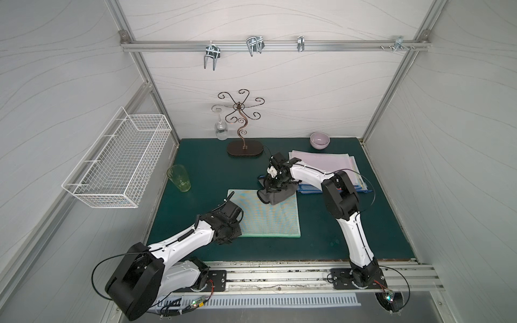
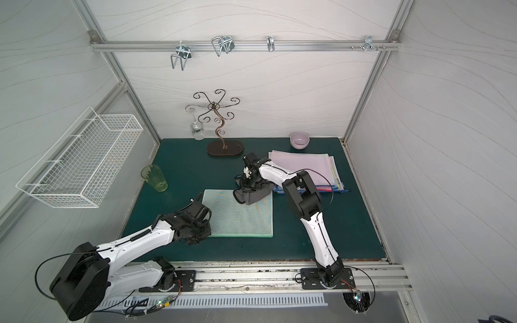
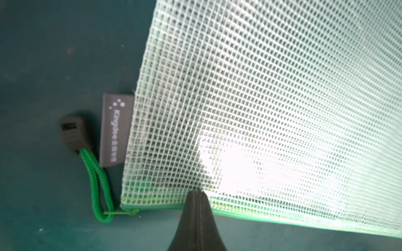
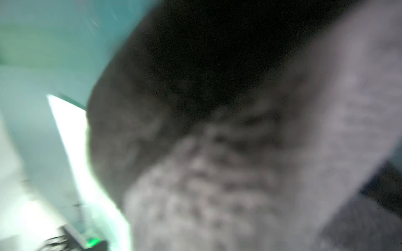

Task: Wipe the document bag
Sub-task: Wipe the dirt from the document bag, then place the cleaning item at the center of the board.

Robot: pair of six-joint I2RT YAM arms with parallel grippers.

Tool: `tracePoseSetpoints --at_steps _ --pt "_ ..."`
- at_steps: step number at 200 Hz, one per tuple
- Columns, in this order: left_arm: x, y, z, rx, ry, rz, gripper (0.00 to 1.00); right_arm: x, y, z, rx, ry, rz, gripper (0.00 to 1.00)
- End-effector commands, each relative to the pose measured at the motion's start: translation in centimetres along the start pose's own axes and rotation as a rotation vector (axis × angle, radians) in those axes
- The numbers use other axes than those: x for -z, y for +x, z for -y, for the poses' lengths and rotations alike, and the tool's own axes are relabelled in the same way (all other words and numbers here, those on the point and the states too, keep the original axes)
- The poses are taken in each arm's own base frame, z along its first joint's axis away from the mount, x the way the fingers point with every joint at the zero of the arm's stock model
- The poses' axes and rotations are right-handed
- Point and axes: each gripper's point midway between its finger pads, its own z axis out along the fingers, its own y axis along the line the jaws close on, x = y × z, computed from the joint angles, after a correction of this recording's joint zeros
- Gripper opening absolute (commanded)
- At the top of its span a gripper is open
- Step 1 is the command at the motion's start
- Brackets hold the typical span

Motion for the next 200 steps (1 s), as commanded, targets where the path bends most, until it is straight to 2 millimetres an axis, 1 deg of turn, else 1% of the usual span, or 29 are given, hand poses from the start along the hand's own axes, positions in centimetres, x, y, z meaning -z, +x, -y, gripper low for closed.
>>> tracePoseSetpoints --at_steps 1,14,22,31,39,46,51,59,69,77,82,93,101,103,105,106,117,125,137,153,170,184,194,195,197,199,200 --pt "-0.3 -0.3 0.1 0.0 -0.003 0.008 0.0 0.0 8.0 2.9 0.085 0.222 -0.172 0.0" --pt "-0.4 -0.3 0.1 -0.004 -0.004 0.005 0.0 0.4 10.7 1.0 0.133 0.163 -0.22 0.0" --pt "-0.5 -0.4 0.1 -0.004 -0.003 0.003 0.0 0.4 12.4 -0.8 0.18 0.101 -0.262 0.0" --pt "-0.5 -0.4 0.2 -0.005 -0.001 0.0 0.0 0.3 14.3 -3.5 0.236 0.007 -0.316 0.0" --pt "-0.5 -0.4 0.3 -0.008 0.001 0.0 0.0 0.0 15.6 -5.5 0.265 -0.065 -0.354 0.0" --pt "-0.6 -0.4 0.3 -0.009 0.001 -0.002 0.0 -0.2 16.3 -7.1 0.284 -0.121 -0.372 0.0" --pt "-0.6 -0.5 0.4 -0.008 0.002 -0.001 0.0 -0.4 16.6 -7.8 0.291 -0.148 -0.381 0.0" --pt "-0.6 -0.5 0.5 -0.013 0.002 -0.001 0.0 -0.8 16.5 -7.9 0.277 -0.136 -0.377 0.0" --pt "-0.6 -0.6 0.6 -0.016 0.002 -0.002 0.0 -1.2 16.1 -6.9 0.236 -0.097 -0.368 0.0" --pt "-0.6 -0.6 0.6 -0.017 0.001 -0.004 0.0 -1.2 15.8 -5.6 0.192 -0.076 -0.363 0.0" --pt "-0.5 -0.6 0.7 -0.017 0.005 -0.001 0.0 -1.0 15.6 -4.5 0.16 -0.056 -0.356 0.0" --pt "-0.4 -0.7 0.7 -0.02 0.007 0.0 0.0 -0.5 15.7 -1.3 0.077 0.015 -0.342 0.0" --pt "-0.3 -0.7 0.7 -0.023 0.005 0.004 0.0 0.4 16.0 1.5 0.003 0.076 -0.336 0.0" --pt "-0.3 -0.7 0.6 -0.024 0.005 0.005 0.0 0.5 16.6 2.1 -0.011 0.092 -0.345 0.0" --pt "-0.3 -0.7 0.6 -0.024 0.003 0.004 0.0 0.9 16.4 2.7 -0.03 0.101 -0.336 0.0" --pt "-0.3 -0.7 0.6 -0.023 0.003 0.004 0.0 0.9 16.9 3.1 -0.037 0.113 -0.343 0.0" --pt "-0.3 -0.8 0.6 -0.024 0.005 0.008 0.0 2.6 18.0 6.4 -0.125 0.194 -0.329 0.0" --pt "-0.3 -0.8 0.6 -0.024 0.006 0.009 0.0 3.9 18.9 8.3 -0.177 0.241 -0.315 0.0" --pt "-0.3 -0.9 0.6 -0.024 0.008 0.01 0.0 5.8 20.2 10.5 -0.242 0.3 -0.289 0.0" --pt "-0.3 -1.0 0.7 -0.017 0.015 0.01 0.0 8.3 21.3 12.6 -0.32 0.358 -0.23 0.0" --pt "-0.4 -1.1 0.8 -0.015 0.021 0.012 0.0 10.5 21.4 14.2 -0.383 0.4 -0.147 0.0" --pt "-0.3 -1.2 1.0 -0.017 0.027 0.014 0.0 11.3 21.1 15.4 -0.411 0.419 -0.103 0.0" --pt "-0.2 -1.4 1.2 -0.023 0.032 0.016 0.0 11.3 20.8 15.4 -0.423 0.387 -0.109 0.0" --pt "-0.2 -1.4 1.3 -0.024 0.033 0.017 0.0 11.2 20.8 15.4 -0.421 0.38 -0.11 0.01" --pt "-0.1 -1.4 1.3 -0.025 0.034 0.017 0.0 11.2 20.7 15.3 -0.419 0.369 -0.11 0.06" --pt "-0.1 -1.4 1.4 -0.027 0.034 0.016 0.0 11.1 20.5 15.1 -0.415 0.354 -0.11 0.12" --pt "-0.1 -1.5 1.4 -0.028 0.035 0.017 0.0 11.1 20.5 15.0 -0.414 0.347 -0.111 0.16"
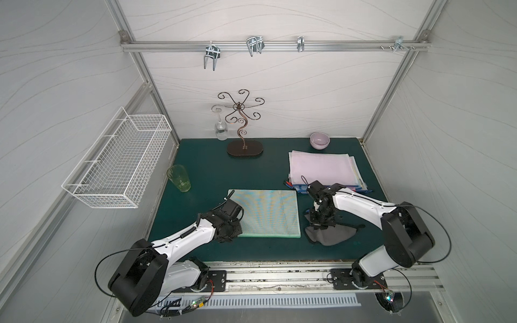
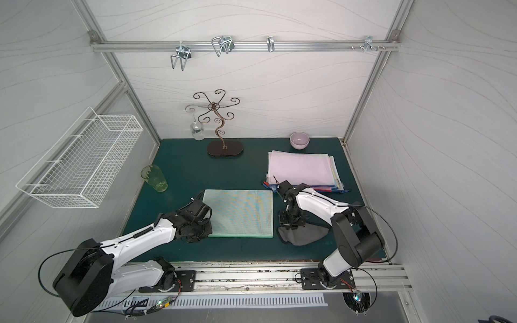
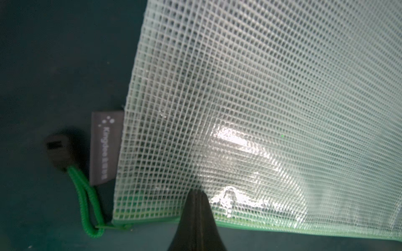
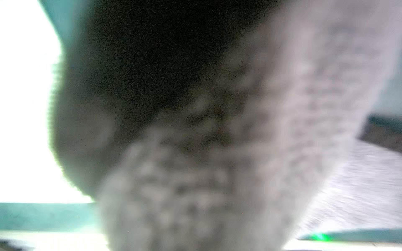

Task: Wipe the document bag
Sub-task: Place the cleaning item at the center of the board.

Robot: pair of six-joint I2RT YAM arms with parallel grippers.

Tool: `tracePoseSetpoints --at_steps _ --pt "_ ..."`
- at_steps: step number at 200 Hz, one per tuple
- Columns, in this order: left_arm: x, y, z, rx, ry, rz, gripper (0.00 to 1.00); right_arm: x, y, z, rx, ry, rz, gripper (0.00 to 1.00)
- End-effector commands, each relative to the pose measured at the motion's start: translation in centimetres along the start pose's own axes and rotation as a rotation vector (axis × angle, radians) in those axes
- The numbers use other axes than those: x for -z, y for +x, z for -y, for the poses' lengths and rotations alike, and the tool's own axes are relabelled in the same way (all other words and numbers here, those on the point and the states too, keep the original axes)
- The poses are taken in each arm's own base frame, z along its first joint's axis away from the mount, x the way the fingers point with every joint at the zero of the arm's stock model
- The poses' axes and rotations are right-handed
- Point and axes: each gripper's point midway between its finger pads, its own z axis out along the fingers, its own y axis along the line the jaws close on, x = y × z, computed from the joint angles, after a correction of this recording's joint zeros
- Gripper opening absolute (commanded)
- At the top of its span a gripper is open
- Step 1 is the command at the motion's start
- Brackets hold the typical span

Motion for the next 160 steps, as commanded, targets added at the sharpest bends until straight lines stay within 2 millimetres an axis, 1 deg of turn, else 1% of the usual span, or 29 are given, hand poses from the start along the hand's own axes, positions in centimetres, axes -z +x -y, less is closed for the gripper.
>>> tracePoseSetpoints --at_steps 1,3,5,9,17,21,23,40,58,69,83,100,110,121,139,160 --pt "0.3 -0.8 0.9 -0.023 0.022 0.013 0.0 0.4 -0.8 1.2 -0.049 0.012 0.019 0.2" --pt "0.4 -0.8 1.0 -0.025 0.023 0.014 0.0 0.5 -0.8 1.0 -0.044 0.001 0.019 0.28" --pt "0.4 -0.9 1.1 -0.028 0.026 0.015 0.0 0.6 -0.9 0.8 -0.037 -0.011 0.019 0.4" --pt "0.6 -1.0 1.3 -0.034 0.029 0.018 0.0 0.8 -0.9 0.4 -0.021 -0.027 0.017 0.57" --pt "1.0 -1.3 1.7 -0.05 0.039 0.026 0.0 1.2 -0.8 -0.4 0.002 -0.063 0.01 0.86" --pt "1.3 -1.5 2.0 -0.056 0.048 0.031 0.0 1.5 -0.8 -0.6 0.011 -0.07 0.01 0.97" --pt "1.4 -1.6 2.1 -0.059 0.052 0.033 0.0 1.7 -0.8 -0.7 0.015 -0.073 0.012 0.98" --pt "3.0 -2.5 3.5 -0.089 0.101 0.069 0.0 2.8 -0.6 -1.1 0.031 -0.081 0.025 0.99" --pt "5.0 -3.4 5.3 -0.13 0.174 0.111 0.17 3.5 -0.2 -1.3 0.03 -0.098 0.028 0.99" --pt "6.3 -3.8 6.3 -0.159 0.206 0.137 0.22 3.7 -0.2 -1.5 0.03 -0.114 0.027 0.99" --pt "7.5 -4.0 7.7 -0.197 0.248 0.156 0.25 3.5 -0.1 -1.4 0.025 -0.109 0.022 0.99" --pt "8.6 -3.9 9.8 -0.253 0.305 0.168 0.26 2.4 -0.3 -0.6 0.0 -0.072 0.007 0.99" --pt "9.2 -3.7 11.3 -0.293 0.349 0.175 0.26 1.7 -0.5 -0.1 -0.013 -0.047 0.0 0.99" --pt "9.4 -3.2 13.3 -0.334 0.405 0.165 0.26 1.0 -0.9 0.4 -0.034 -0.03 0.003 0.99" --pt "9.4 -2.1 16.9 -0.41 0.488 0.139 0.26 0.6 -1.4 0.9 -0.067 -0.031 0.017 0.99" --pt "9.5 -0.4 21.3 -0.523 0.573 0.124 0.25 0.2 -1.5 1.6 -0.11 -0.038 0.007 0.99"
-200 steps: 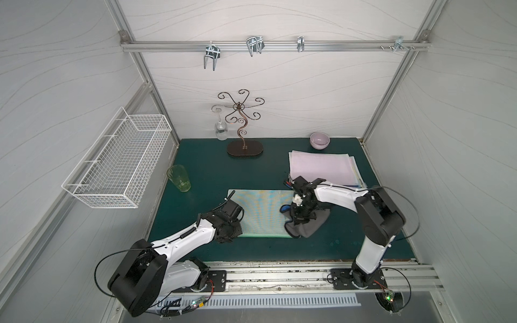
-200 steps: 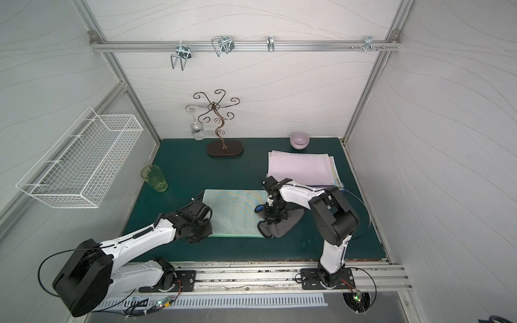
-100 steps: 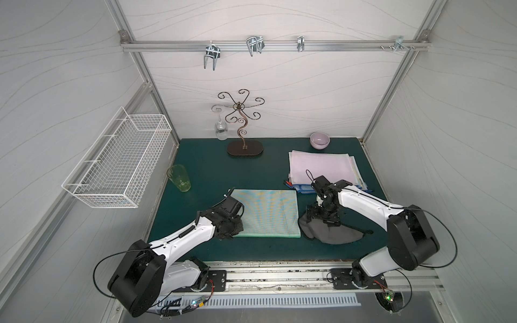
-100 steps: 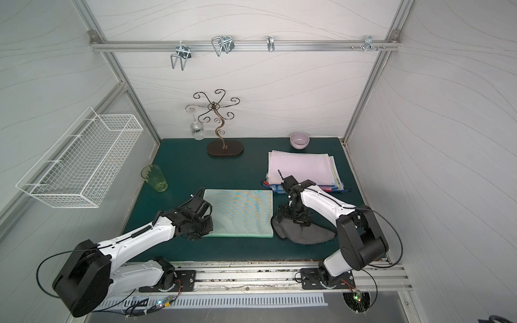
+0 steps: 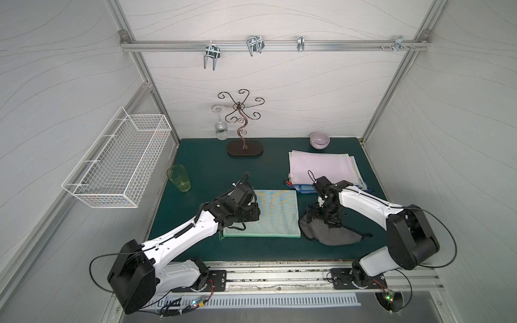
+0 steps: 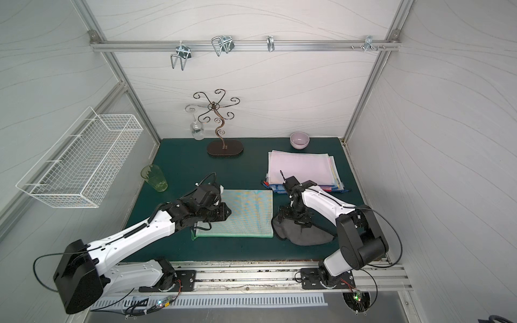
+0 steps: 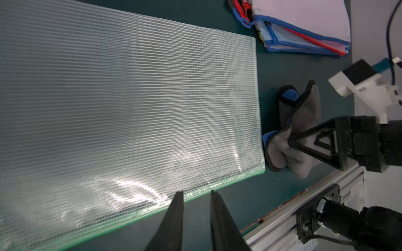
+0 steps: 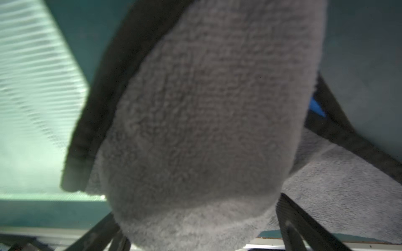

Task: Wipe the document bag
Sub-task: Place the cleaning item at the center of the board.

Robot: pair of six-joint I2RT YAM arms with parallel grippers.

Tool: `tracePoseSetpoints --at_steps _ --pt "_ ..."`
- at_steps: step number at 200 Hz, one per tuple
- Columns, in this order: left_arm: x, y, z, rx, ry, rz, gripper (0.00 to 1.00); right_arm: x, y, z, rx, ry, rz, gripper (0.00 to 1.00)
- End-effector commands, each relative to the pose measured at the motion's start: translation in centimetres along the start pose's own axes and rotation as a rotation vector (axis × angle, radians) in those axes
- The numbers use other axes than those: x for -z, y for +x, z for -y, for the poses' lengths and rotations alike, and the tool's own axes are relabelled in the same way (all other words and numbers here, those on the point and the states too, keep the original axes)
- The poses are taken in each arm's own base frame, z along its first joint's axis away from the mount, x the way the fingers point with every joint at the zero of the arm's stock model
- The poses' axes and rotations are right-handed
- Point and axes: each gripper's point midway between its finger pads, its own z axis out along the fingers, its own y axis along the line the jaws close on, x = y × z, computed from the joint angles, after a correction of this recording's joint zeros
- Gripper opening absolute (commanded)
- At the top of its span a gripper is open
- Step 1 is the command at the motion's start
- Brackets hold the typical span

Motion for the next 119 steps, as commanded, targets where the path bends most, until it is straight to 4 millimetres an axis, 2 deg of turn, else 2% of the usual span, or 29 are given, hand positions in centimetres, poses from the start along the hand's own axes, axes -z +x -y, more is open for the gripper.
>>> tracePoseSetpoints --at_steps 1,25,54,100,119 --pt "-0.7 -1.8 6.9 -0.145 0.188 0.04 0.25 -0.5 -0.3 1.1 -0.061 0.013 0.001 0.99" --pt "-2.7 -1.7 11.1 -0.209 0.295 0.022 0.25 -0.9 -0.2 1.4 -0.094 -0.017 -0.023 0.99" --pt "-5.5 -0.6 14.3 -0.256 0.359 -0.012 0.25 -1.2 0.1 1.0 -0.099 -0.055 -0.045 0.99" --pt "-10.4 2.3 18.2 -0.304 0.431 -0.08 0.24 -1.1 0.2 1.5 -0.132 -0.096 -0.063 0.99" --pt "-12.6 3.6 18.7 -0.298 0.424 -0.122 0.23 -0.9 0.2 1.8 -0.135 -0.092 -0.062 0.99"
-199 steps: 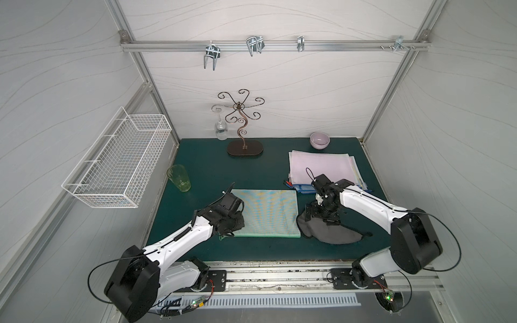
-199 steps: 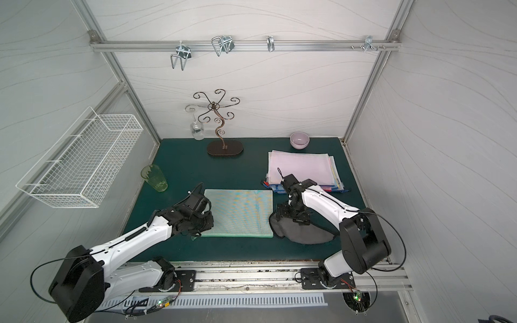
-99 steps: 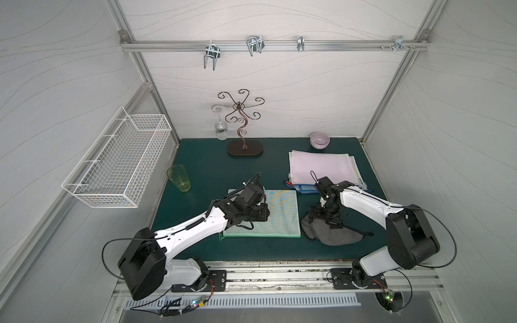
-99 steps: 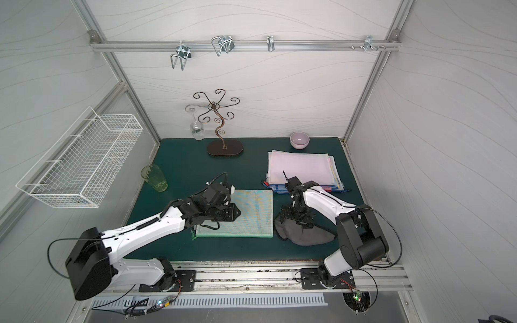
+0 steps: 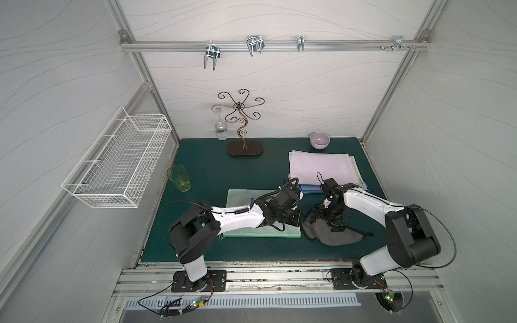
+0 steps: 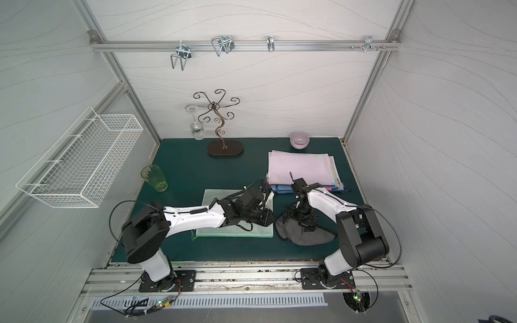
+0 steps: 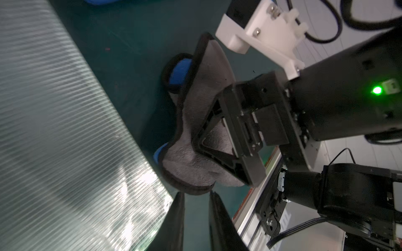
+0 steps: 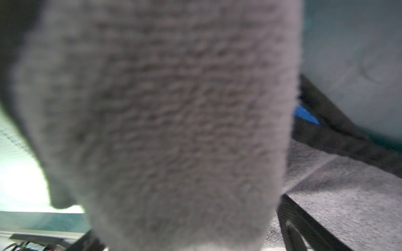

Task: Wipe the document bag
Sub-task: Place the cleaning item at the center of the board.

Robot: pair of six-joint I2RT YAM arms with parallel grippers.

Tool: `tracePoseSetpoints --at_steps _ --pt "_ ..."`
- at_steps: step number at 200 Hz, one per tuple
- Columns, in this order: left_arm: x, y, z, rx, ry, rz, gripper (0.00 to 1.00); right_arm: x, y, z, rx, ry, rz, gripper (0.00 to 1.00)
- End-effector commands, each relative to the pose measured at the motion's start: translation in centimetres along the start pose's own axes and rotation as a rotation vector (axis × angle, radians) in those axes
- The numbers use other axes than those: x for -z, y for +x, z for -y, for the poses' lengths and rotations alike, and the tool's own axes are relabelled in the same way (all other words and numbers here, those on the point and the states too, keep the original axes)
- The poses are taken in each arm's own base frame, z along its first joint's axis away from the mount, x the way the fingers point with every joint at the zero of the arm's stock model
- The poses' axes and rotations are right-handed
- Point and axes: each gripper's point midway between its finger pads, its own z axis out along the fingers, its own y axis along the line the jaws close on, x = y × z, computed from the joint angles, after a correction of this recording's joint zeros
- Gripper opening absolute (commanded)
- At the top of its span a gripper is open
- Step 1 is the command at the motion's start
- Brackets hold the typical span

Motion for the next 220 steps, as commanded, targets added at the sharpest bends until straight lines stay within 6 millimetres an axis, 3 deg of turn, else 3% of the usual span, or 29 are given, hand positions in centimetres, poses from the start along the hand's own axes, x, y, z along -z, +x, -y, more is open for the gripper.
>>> tracePoseSetpoints --at_steps 1,21,87,106,134,167,195,220 --pt "-2.0 -1.5 2.8 -0.033 0.089 0.031 0.23 0.2 0.3 0.3 -0.009 -0.017 -0.016 0.99" --pt "-4.3 -0.3 1.4 0.008 0.056 -0.026 0.22 0.6 0.3 0.4 -0.018 -0.03 -0.017 0.99" --pt "-7.9 2.9 -4.0 0.093 -0.159 -0.171 0.18 2.7 0.6 1.0 -0.07 -0.093 -0.004 0.99" --pt "-8.4 3.5 -4.7 0.105 -0.184 -0.197 0.17 4.3 0.6 1.4 -0.089 -0.098 0.034 0.99" --pt "-8.4 3.8 -4.8 0.103 -0.19 -0.21 0.16 8.3 -0.2 1.6 -0.096 -0.147 0.184 0.99" --pt "-7.4 2.6 -3.5 0.067 -0.149 -0.166 0.22 10.4 -0.9 1.1 -0.082 -0.184 0.268 0.96" --pt "-4.1 -0.5 -0.1 -0.007 -0.055 -0.037 0.3 10.6 -1.3 -0.4 -0.049 -0.251 0.268 0.81" --pt "-1.3 -1.9 1.9 -0.054 -0.014 0.016 0.36 11.3 -1.6 -1.7 0.001 -0.289 0.291 0.67"
